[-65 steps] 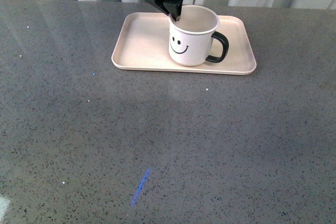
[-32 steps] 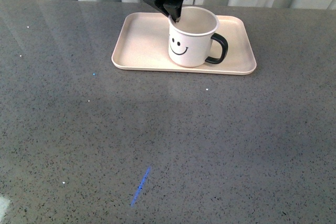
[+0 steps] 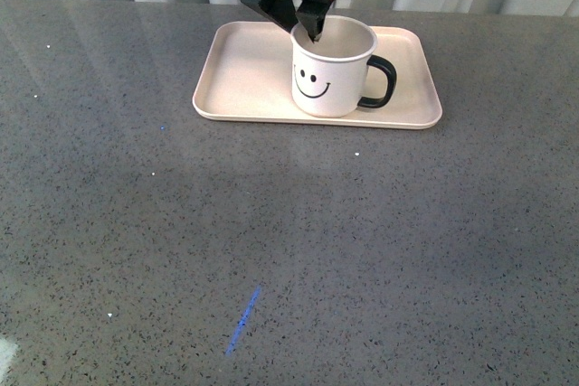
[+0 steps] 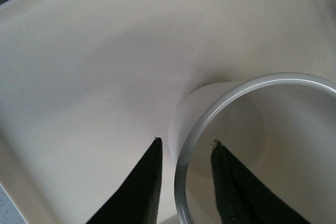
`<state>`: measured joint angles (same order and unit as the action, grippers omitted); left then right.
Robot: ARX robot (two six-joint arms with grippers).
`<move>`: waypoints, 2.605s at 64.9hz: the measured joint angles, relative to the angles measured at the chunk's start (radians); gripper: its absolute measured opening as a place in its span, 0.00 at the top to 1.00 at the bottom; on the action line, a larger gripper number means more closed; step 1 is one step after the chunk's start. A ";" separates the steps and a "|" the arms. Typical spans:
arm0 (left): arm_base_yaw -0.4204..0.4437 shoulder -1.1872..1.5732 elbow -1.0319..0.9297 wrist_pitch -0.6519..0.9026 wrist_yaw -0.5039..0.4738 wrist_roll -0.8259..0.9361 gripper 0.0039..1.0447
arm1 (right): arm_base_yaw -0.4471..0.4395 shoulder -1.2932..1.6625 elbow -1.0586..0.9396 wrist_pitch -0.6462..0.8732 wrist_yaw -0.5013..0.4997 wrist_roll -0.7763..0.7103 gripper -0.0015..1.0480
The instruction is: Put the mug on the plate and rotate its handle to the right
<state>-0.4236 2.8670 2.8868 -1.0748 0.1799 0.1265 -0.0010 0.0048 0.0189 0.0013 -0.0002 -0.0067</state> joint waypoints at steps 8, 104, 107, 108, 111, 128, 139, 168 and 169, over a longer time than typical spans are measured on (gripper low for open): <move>0.000 0.000 0.000 0.000 0.001 0.004 0.48 | 0.000 0.000 0.000 0.000 0.000 0.000 0.09; 0.301 -1.544 -2.491 1.999 -0.298 -0.124 0.99 | 0.000 0.000 0.000 0.000 0.000 0.000 0.09; 0.315 -1.585 -2.541 1.999 -0.286 -0.124 0.99 | 0.000 0.000 0.000 0.000 0.000 0.000 0.09; 0.318 -1.598 -2.554 2.000 -0.283 -0.124 0.99 | 0.000 0.000 0.000 0.000 0.000 0.000 0.09; 0.325 -1.630 -2.587 2.000 -0.276 -0.124 0.99 | 0.000 0.000 0.000 0.000 0.000 0.000 0.09; 0.403 -1.819 -2.727 1.954 -0.186 -0.124 0.99 | 0.000 0.000 0.000 0.000 0.000 0.000 0.09; 0.420 -1.952 -2.787 1.880 -0.179 -0.124 0.99 | 0.000 0.000 0.000 0.000 0.000 0.000 0.09; 0.420 -2.263 -2.873 1.663 -0.180 -0.124 0.99 | 0.000 0.000 0.000 0.000 0.000 0.000 0.09; 0.420 -2.277 -2.873 1.651 -0.180 -0.124 0.99 | 0.000 0.000 0.000 0.000 0.000 0.000 0.09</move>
<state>-0.0040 0.5903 0.0135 0.5762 0.0002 0.0021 -0.0010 0.0048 0.0189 0.0013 -0.0002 -0.0067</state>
